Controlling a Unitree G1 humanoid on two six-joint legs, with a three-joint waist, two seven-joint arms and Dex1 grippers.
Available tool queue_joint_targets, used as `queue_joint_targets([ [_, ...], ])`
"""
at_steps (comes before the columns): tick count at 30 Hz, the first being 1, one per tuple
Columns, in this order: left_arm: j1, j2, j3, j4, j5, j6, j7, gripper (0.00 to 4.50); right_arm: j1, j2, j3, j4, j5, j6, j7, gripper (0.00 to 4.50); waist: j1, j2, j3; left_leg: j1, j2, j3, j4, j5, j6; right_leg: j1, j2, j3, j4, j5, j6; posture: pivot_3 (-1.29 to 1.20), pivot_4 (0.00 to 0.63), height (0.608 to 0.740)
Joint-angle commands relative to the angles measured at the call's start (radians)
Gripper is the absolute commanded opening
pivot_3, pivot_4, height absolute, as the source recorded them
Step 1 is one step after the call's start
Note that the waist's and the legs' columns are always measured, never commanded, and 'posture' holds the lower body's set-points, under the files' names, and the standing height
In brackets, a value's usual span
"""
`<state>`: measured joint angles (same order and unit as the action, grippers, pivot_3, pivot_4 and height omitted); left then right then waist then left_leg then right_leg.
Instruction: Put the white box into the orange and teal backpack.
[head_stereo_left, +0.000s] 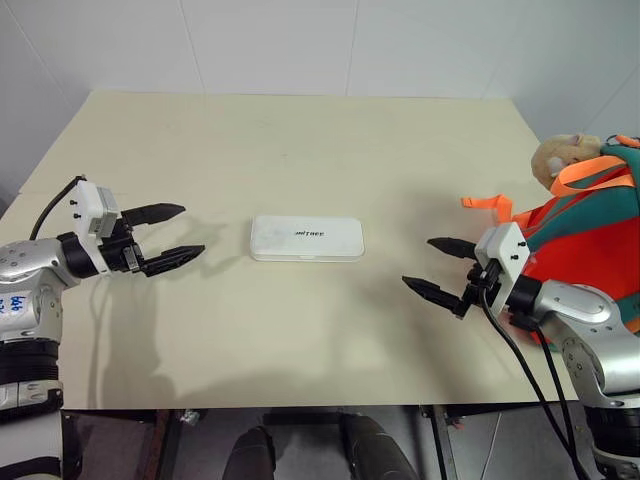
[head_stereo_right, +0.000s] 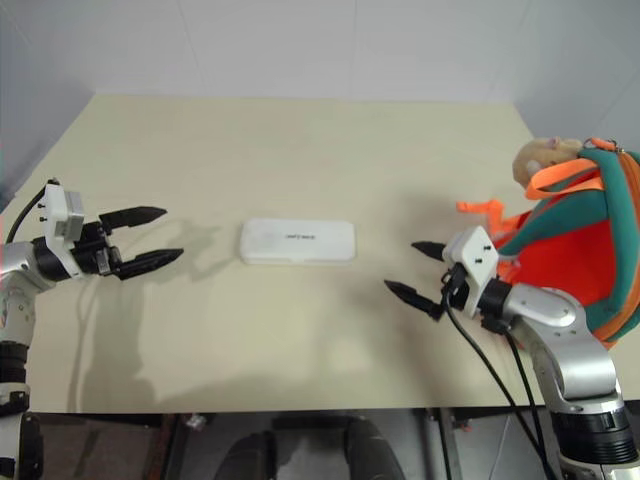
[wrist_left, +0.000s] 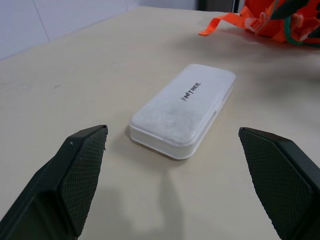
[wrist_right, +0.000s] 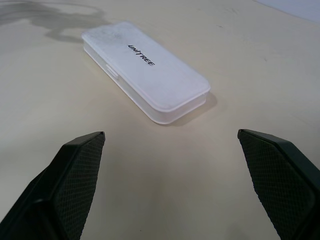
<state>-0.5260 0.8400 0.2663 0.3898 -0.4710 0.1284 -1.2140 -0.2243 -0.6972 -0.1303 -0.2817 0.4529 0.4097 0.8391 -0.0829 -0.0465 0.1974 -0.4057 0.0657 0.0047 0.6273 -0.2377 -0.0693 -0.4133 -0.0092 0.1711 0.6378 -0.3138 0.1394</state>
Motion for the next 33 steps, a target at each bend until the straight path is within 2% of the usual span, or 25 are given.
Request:
queue_joint_targets([
  [1, -0.012, 0.001, 0.017, -0.019, -0.001, -0.012, 0.011, 4.48, -0.014, 0.014, -0.015, -0.023, 0.011, -0.024, -0.007, 4.50, -0.001, 0.000, 0.000, 0.000, 0.000, 0.000, 0.000, 0.000, 0.000, 0.000, 0.000, 0.000, 0.000, 0.000, 0.000, 0.00, 0.150, 0.740],
  [12, -0.017, -0.033, 0.020, -0.019, 0.033, -0.065, 0.112, 4.48, -0.090, 0.065, 0.049, 0.023, -0.053, -0.001, -0.068, 4.50, 0.000, 0.000, 0.000, 0.000, 0.000, 0.000, 0.000, 0.000, 0.000, 0.000, 0.000, 0.000, 0.001, 0.000, 0.000, 0.00, 0.150, 0.740],
  [13, -0.024, -0.040, 0.023, -0.009, 0.038, -0.081, 0.126, 4.50, -0.095, 0.063, 0.057, 0.034, -0.073, 0.008, -0.083, 4.32, 0.001, 0.000, 0.000, 0.000, 0.000, 0.000, 0.000, 0.000, 0.000, 0.000, 0.000, 0.000, 0.001, 0.000, 0.000, 0.00, 0.150, 0.740],
  [15, -0.023, -0.040, 0.024, 0.003, 0.072, -0.108, 0.174, 4.09, -0.088, 0.056, 0.068, 0.040, -0.087, 0.012, -0.079, 3.89, 0.001, 0.000, 0.000, 0.000, 0.000, 0.000, 0.000, 0.000, 0.000, 0.000, 0.000, 0.000, 0.001, 0.000, 0.000, 0.00, 0.150, 0.740],
  [16, -0.022, -0.042, 0.019, 0.009, 0.086, -0.115, 0.193, 3.87, -0.088, 0.059, 0.076, 0.043, -0.093, 0.008, -0.076, 3.53, 0.001, 0.000, 0.000, 0.000, 0.000, 0.000, 0.000, 0.000, 0.000, 0.000, 0.000, 0.000, 0.001, 0.000, 0.000, 0.00, 0.150, 0.740],
  [20, -0.015, -0.055, -0.002, -0.002, 0.112, -0.076, 0.254, 2.61, -0.117, 0.091, 0.103, 0.074, -0.144, -0.035, -0.110, 2.16, -0.002, 0.000, 0.000, 0.000, 0.000, 0.000, 0.000, 0.000, 0.000, 0.000, 0.000, 0.000, 0.001, 0.000, 0.000, 0.00, 0.150, 0.740],
  [26, -0.093, -0.097, -0.060, 0.086, 0.159, -0.070, 0.284, 0.69, -0.194, 0.155, 0.150, 0.197, -0.278, -0.110, -0.219, 0.05, 0.000, 0.000, 0.000, 0.000, 0.000, 0.000, 0.002, 0.000, 0.000, 0.000, 0.000, 0.000, 0.003, 0.000, 0.001, 0.00, 0.150, 0.740],
  [28, -0.118, -0.106, -0.081, 0.136, 0.172, -0.096, 0.252, 0.09, -0.218, 0.175, 0.167, 0.256, -0.327, -0.148, -0.258, 0.00, 0.001, 0.000, 0.000, 0.000, 0.000, 0.000, 0.002, 0.000, 0.000, 0.000, 0.000, 0.000, 0.003, 0.000, 0.001, 0.00, 0.150, 0.740],
  [33, -0.211, -0.153, -0.110, 0.297, 0.206, -0.070, 0.274, 0.02, -0.286, 0.234, 0.213, 0.411, -0.436, -0.215, -0.352, 0.00, -0.001, 0.000, 0.000, 0.000, 0.000, 0.000, 0.001, 0.000, 0.000, 0.000, 0.000, 0.000, 0.003, 0.000, 0.001, 0.00, 0.150, 0.740],
])
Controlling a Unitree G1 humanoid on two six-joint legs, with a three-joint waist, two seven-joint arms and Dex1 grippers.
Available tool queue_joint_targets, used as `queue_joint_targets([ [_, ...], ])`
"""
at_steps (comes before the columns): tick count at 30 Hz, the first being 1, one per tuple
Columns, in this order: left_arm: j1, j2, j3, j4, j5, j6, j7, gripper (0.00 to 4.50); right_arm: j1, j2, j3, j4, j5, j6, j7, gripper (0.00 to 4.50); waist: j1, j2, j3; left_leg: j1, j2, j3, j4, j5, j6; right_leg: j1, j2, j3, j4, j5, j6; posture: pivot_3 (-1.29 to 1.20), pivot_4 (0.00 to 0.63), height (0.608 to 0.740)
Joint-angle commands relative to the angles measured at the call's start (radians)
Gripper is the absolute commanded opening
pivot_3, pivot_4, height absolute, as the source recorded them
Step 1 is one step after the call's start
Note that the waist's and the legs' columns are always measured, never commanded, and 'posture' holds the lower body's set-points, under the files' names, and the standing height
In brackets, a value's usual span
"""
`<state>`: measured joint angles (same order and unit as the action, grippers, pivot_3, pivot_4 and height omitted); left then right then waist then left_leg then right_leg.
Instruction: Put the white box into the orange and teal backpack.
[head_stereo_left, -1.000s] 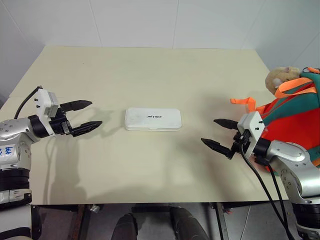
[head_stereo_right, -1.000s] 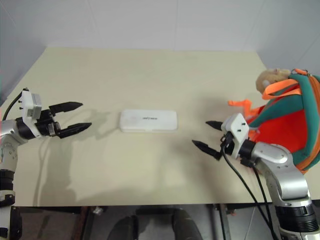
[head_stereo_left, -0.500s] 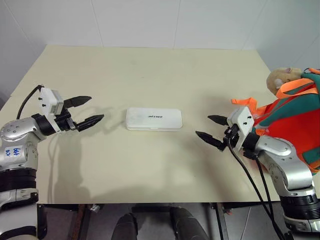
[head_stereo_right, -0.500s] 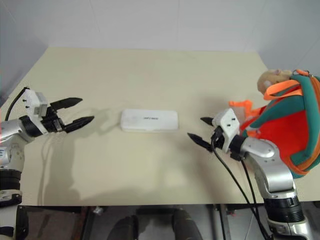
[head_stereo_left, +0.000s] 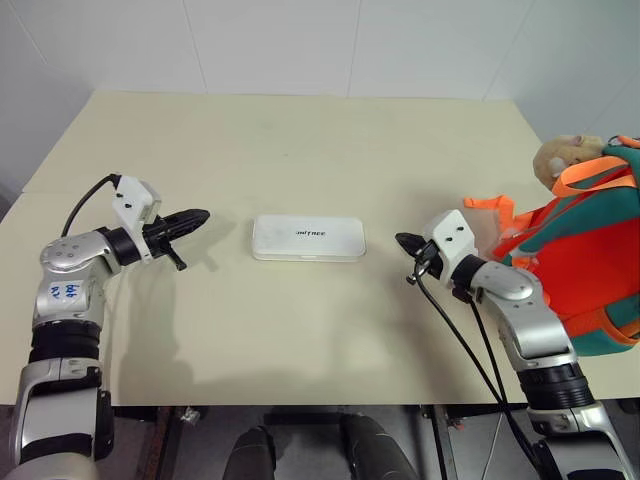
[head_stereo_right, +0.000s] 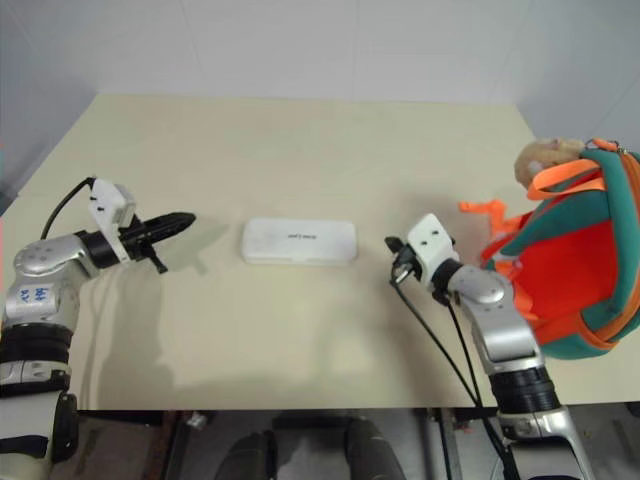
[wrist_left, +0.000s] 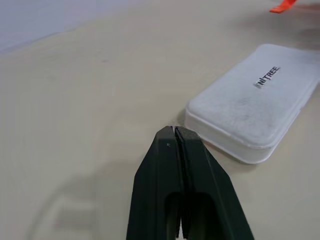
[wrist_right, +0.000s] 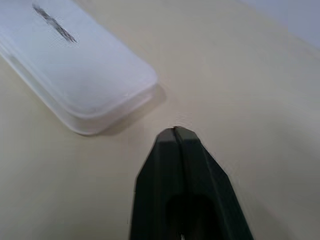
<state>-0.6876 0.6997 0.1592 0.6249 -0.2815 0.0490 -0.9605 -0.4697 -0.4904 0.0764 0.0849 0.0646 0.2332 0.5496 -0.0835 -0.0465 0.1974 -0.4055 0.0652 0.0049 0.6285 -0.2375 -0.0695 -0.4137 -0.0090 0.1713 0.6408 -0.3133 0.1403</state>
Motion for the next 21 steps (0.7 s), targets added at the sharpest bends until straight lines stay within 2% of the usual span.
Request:
queue_joint_targets([
  [1, -0.073, -0.020, 0.001, 0.100, 0.023, 0.020, 0.043, 0.02, -0.055, 0.040, 0.010, 0.070, -0.062, -0.046, -0.078, 0.00, -0.002, 0.000, 0.000, 0.000, 0.000, 0.000, 0.000, 0.000, 0.000, 0.000, 0.000, 0.000, 0.000, 0.000, 0.000, 0.00, 0.150, 0.740],
  [4, -0.115, -0.036, -0.004, 0.193, 0.034, 0.029, 0.043, 0.02, -0.093, 0.076, 0.018, 0.133, -0.095, -0.057, -0.112, 0.00, -0.007, 0.000, 0.000, 0.000, 0.000, 0.000, 0.000, 0.000, 0.000, -0.001, 0.000, 0.000, 0.001, 0.000, 0.000, 0.00, 0.150, 0.740],
  [9, -0.136, -0.071, 0.005, 0.237, 0.005, 0.054, -0.021, 0.02, -0.109, 0.132, 0.045, 0.141, -0.104, -0.060, -0.105, 0.00, -0.007, 0.000, 0.000, 0.000, 0.000, 0.000, -0.001, 0.000, 0.000, -0.001, 0.000, 0.000, 0.002, 0.000, 0.000, 0.00, 0.150, 0.740],
  [14, -0.125, -0.081, -0.019, 0.222, 0.012, 0.130, -0.085, 0.02, -0.103, 0.160, 0.063, 0.126, -0.109, -0.052, -0.098, 0.00, -0.006, 0.000, 0.000, 0.000, 0.000, -0.001, 0.000, 0.000, 0.000, -0.001, 0.000, 0.000, 0.003, 0.000, 0.000, 0.00, 0.150, 0.740],
  [21, -0.143, -0.113, -0.021, 0.226, 0.015, 0.141, -0.105, 0.02, -0.091, 0.184, 0.090, 0.127, -0.103, -0.056, -0.076, 0.00, -0.005, 0.000, 0.000, 0.000, 0.000, -0.001, 0.000, 0.000, -0.001, -0.001, 0.000, 0.000, 0.004, 0.000, 0.000, 0.00, 0.150, 0.740],
])
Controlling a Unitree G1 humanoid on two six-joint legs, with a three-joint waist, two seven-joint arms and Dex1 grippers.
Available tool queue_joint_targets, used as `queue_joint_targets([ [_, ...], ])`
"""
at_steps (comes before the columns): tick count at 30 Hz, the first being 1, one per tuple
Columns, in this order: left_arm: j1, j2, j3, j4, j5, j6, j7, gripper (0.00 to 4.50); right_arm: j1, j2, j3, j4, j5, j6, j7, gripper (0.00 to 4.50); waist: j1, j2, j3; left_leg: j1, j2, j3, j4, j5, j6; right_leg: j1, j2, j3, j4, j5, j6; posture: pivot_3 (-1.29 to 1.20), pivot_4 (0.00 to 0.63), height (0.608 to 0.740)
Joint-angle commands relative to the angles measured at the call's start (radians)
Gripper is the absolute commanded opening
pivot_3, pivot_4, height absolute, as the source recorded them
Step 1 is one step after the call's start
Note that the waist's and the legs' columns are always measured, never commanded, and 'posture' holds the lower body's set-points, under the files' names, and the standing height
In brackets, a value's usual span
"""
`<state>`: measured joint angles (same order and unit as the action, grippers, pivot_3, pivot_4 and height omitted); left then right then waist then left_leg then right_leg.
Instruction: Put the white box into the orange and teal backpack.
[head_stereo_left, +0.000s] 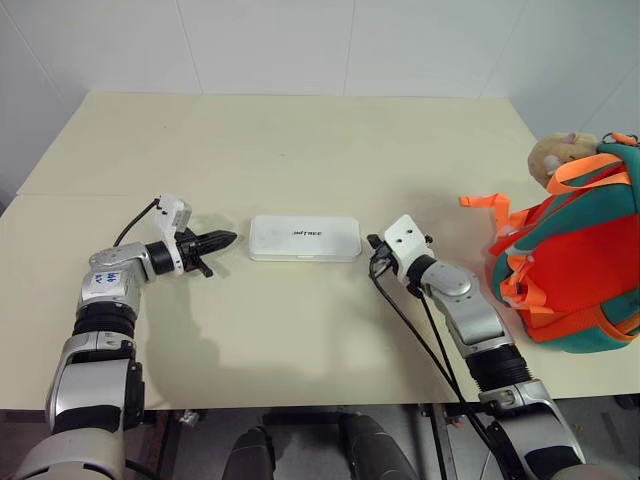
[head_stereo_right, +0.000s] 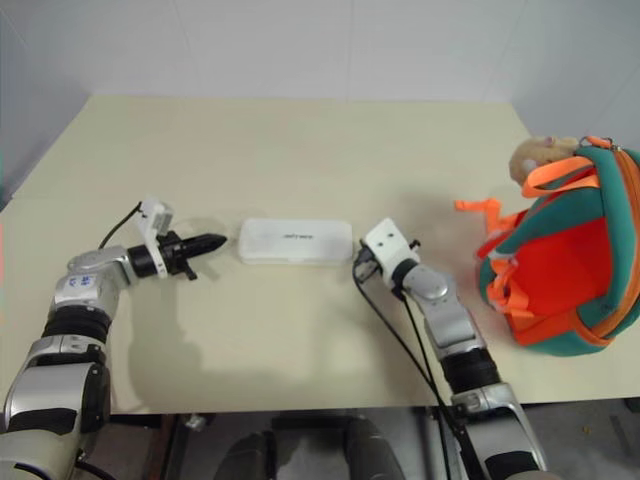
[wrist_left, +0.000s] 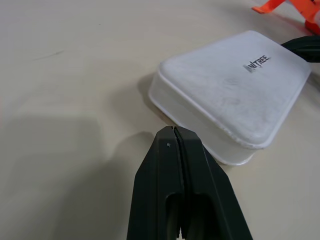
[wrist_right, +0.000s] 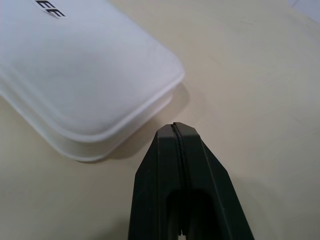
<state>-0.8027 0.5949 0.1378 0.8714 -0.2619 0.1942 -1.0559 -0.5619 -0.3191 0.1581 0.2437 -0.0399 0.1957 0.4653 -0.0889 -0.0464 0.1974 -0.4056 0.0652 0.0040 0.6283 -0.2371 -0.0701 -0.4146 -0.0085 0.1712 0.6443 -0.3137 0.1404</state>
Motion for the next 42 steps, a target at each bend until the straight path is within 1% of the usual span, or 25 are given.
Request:
queue_joint_targets([
  [1, -0.037, -0.014, -0.002, -0.009, 0.001, -0.010, -0.009, 0.02, -0.003, 0.018, 0.010, -0.022, -0.002, -0.021, 0.007, 0.00, 0.000, 0.000, 0.000, 0.000, 0.000, 0.000, 0.000, 0.000, 0.000, 0.000, 0.000, 0.000, 0.000, 0.000, 0.000, 0.00, 0.150, 0.740],
  [11, -0.100, -0.046, -0.026, 0.105, 0.049, -0.048, -0.018, 0.02, -0.026, 0.036, 0.016, -0.006, -0.004, -0.023, 0.008, 0.00, 0.001, 0.000, 0.000, 0.000, 0.000, 0.000, 0.000, 0.000, 0.000, 0.000, 0.000, 0.000, 0.000, 0.000, 0.000, 0.00, 0.150, 0.740],
  [14, -0.099, -0.044, -0.040, 0.095, 0.054, -0.035, -0.045, 0.02, -0.028, 0.031, 0.014, -0.019, 0.001, -0.019, 0.019, 0.00, 0.001, 0.000, 0.000, 0.000, 0.000, 0.000, 0.000, 0.000, 0.000, 0.000, 0.000, 0.000, 0.000, 0.000, 0.000, 0.00, 0.150, 0.740],
  [23, -0.031, -0.008, -0.112, -0.082, 0.067, 0.083, -0.138, 0.02, 0.006, -0.005, 0.039, -0.141, 0.025, 0.023, 0.129, 0.00, 0.000, 0.000, 0.000, 0.000, 0.000, 0.000, -0.001, 0.000, 0.000, 0.000, 0.000, 0.000, -0.001, 0.000, 0.000, 0.00, 0.150, 0.740],
  [29, -0.004, 0.006, -0.146, -0.195, 0.062, 0.159, -0.167, 0.02, 0.025, -0.029, 0.071, -0.223, 0.028, 0.063, 0.210, 0.00, 0.001, 0.000, 0.000, 0.000, 0.000, 0.000, -0.001, 0.000, 0.000, 0.000, 0.000, 0.000, 0.000, 0.000, 0.000, 0.00, 0.150, 0.740],
  [34, 0.035, 0.023, -0.167, -0.323, 0.046, 0.223, -0.187, 0.02, 0.083, -0.080, 0.104, -0.339, 0.034, 0.128, 0.301, 0.00, 0.003, 0.000, 0.000, 0.000, 0.000, -0.001, -0.001, 0.000, 0.000, 0.000, 0.000, 0.000, -0.001, -0.001, 0.000, 0.00, 0.150, 0.740],
  [39, 0.082, 0.034, -0.162, -0.454, 0.026, 0.296, -0.167, 0.02, 0.121, -0.114, 0.110, -0.411, 0.026, 0.175, 0.331, 0.00, 0.004, 0.000, 0.000, 0.000, 0.000, -0.001, 0.000, 0.000, 0.000, 0.000, 0.000, 0.000, 0.000, -0.001, 0.000, 0.00, 0.150, 0.740],
  [42, 0.137, 0.047, -0.170, -0.576, 0.004, 0.375, -0.178, 0.02, 0.139, -0.129, 0.110, -0.459, 0.032, 0.207, 0.345, 0.00, 0.004, 0.000, 0.000, 0.000, 0.000, -0.001, 0.000, 0.000, 0.000, 0.000, 0.000, 0.000, 0.000, -0.001, 0.000, 0.00, 0.150, 0.740],
])
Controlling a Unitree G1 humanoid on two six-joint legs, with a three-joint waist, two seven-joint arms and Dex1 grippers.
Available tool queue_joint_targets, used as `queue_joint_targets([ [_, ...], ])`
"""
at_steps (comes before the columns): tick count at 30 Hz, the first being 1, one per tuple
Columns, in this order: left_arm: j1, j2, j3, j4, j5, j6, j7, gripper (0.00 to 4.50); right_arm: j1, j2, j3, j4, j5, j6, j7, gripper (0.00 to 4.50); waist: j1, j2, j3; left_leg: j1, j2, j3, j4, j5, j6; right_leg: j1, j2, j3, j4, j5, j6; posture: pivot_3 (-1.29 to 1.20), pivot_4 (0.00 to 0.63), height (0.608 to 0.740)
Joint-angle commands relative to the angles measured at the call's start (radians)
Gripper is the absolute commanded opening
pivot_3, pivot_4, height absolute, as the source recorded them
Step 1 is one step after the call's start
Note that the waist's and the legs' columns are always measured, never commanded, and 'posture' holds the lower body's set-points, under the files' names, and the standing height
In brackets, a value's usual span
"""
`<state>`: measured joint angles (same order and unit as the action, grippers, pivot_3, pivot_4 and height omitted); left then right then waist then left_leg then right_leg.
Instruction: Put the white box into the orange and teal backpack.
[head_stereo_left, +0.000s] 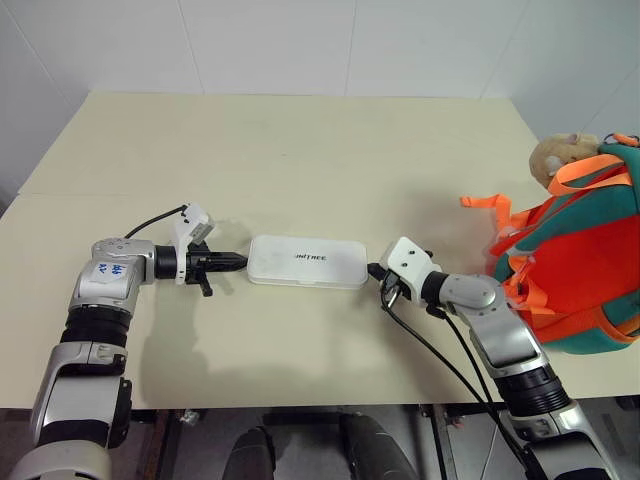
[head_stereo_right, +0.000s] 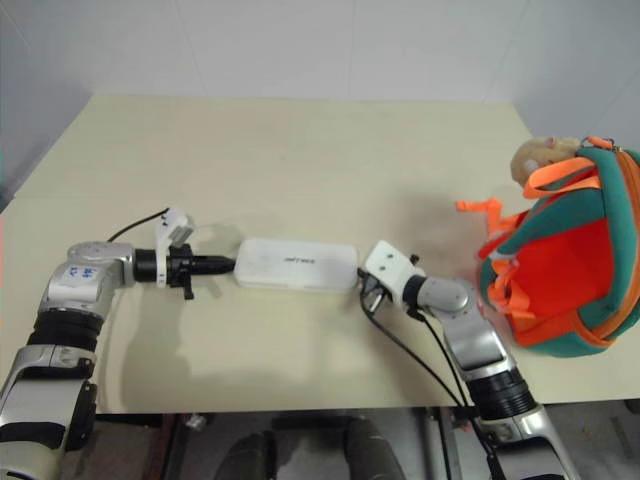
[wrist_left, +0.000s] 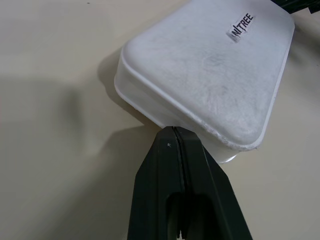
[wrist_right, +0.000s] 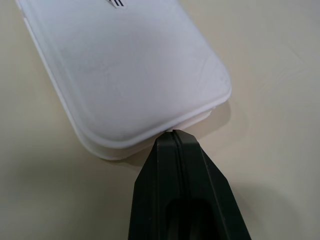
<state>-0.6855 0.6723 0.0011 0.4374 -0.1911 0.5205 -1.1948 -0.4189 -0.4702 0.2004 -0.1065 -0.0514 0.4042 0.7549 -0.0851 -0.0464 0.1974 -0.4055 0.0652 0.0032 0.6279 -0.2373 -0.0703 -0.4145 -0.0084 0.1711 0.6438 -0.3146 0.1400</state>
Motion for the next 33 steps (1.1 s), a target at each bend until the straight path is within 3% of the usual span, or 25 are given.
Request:
queue_joint_targets([
  [1, 0.043, -0.022, -0.037, -0.186, -0.073, 0.077, -0.041, 0.02, 0.002, 0.015, 0.067, -0.126, 0.045, 0.011, 0.062, 0.00, -0.001, 0.000, 0.000, 0.000, 0.000, 0.000, 0.000, 0.000, 0.000, 0.000, 0.000, 0.000, 0.000, 0.000, 0.000, 0.00, 0.150, 0.740],
  [8, 0.160, 0.030, -0.033, -0.379, -0.097, 0.209, -0.029, 0.02, 0.033, -0.044, 0.057, -0.231, 0.062, 0.095, 0.110, 0.00, 0.001, 0.000, 0.000, 0.000, 0.000, 0.000, 0.000, 0.000, 0.000, 0.000, 0.000, 0.000, -0.001, -0.001, -0.001, 0.00, 0.150, 0.740],
  [16, 0.184, 0.032, -0.014, -0.374, -0.091, 0.192, 0.000, 0.02, 0.048, -0.093, 0.053, -0.275, 0.069, 0.157, 0.145, 0.00, 0.001, 0.000, 0.000, 0.000, 0.000, 0.000, 0.000, 0.000, 0.000, 0.000, 0.000, 0.000, -0.001, -0.001, -0.002, 0.00, 0.150, 0.740],
  [33, 0.283, 0.157, 0.072, -0.484, -0.167, 0.307, 0.053, 0.02, 0.079, -0.231, -0.113, -0.141, 0.037, 0.038, 0.065, 0.00, 0.000, 0.000, 0.000, 0.000, 0.000, 0.000, 0.000, -0.001, 0.000, 0.000, -0.001, 0.000, -0.003, -0.001, -0.002, 0.00, 0.150, 0.740],
])
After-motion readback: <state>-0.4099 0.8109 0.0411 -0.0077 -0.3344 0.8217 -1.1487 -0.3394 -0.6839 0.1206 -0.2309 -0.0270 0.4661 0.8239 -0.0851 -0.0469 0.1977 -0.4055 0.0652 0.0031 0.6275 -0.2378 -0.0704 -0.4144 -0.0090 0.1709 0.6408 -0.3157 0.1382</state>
